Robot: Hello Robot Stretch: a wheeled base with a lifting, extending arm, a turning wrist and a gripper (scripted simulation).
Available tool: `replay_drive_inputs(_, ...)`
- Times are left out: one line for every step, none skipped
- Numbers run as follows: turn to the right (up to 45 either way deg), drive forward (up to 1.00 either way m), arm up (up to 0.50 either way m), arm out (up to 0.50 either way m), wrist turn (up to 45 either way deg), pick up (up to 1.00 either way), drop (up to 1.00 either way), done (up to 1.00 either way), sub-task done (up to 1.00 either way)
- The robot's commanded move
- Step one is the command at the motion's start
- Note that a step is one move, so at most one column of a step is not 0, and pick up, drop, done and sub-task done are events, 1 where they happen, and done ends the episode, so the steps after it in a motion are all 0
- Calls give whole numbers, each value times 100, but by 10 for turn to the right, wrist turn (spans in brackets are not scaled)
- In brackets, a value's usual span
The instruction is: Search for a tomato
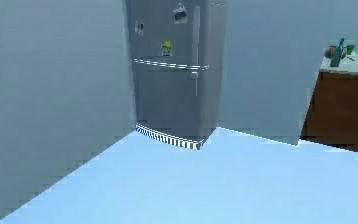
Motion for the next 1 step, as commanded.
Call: replay_drive_inputs(270, 0, 0, 0, 0, 0, 0, 0, 0)
